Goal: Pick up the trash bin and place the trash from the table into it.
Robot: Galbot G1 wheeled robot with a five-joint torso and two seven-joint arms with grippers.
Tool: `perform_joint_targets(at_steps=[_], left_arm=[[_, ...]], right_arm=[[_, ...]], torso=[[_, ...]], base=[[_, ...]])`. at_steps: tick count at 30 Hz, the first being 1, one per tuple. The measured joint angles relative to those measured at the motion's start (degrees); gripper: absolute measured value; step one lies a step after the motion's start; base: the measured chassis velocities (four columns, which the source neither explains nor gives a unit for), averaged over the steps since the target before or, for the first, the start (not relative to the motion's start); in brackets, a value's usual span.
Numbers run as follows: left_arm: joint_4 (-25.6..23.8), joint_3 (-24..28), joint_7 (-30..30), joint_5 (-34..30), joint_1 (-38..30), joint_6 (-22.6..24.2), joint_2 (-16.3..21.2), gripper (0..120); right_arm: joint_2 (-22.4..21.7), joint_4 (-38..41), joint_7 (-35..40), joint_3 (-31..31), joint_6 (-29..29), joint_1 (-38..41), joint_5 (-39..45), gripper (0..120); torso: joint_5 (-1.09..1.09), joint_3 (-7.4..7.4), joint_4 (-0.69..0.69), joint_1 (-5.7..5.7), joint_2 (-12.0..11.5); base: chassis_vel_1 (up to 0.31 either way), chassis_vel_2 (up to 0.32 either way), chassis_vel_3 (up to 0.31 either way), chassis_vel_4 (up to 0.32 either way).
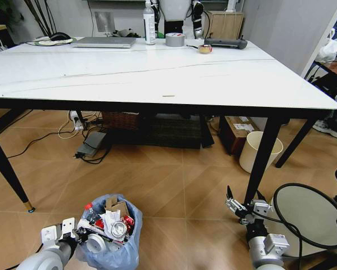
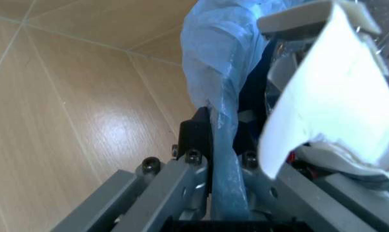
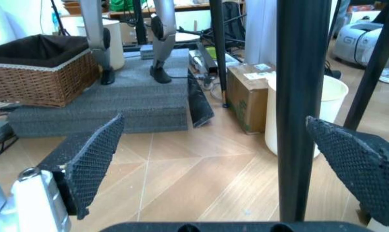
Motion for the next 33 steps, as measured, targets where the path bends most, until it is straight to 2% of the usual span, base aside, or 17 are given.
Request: perform_joint_targets(at_steps=[3, 10, 33], left_arm=[[1.5, 0.2, 3.0, 1.8, -0.4, -0.8, -0.1, 0], [3.7, 0.5, 5.6, 3.1, -1.6, -1.9, -0.5, 0], [7.5, 1.1, 5.2, 3.1, -3.4, -2.1, -0.4, 0]], right_arm=[[0.1, 0.1, 0.0, 0.0, 0.0, 0.0, 0.0, 100], [0.2, -0.5, 0.0, -0.3, 0.3, 0.0, -0.8, 100], [0.4, -0.7, 0.1, -0.5, 0.6, 0.0, -1.3, 100]], torso=[[0.0, 0.05, 0.0, 0.03, 0.1], [0.01, 0.14, 0.0, 0.05, 0.2], [0.0, 0.27, 0.0, 0.1, 0.4]], base=[[0.0, 0.0, 0.0, 0.0], [0.0, 0.0, 0.0, 0.0], [0.0, 0.0, 0.0, 0.0]])
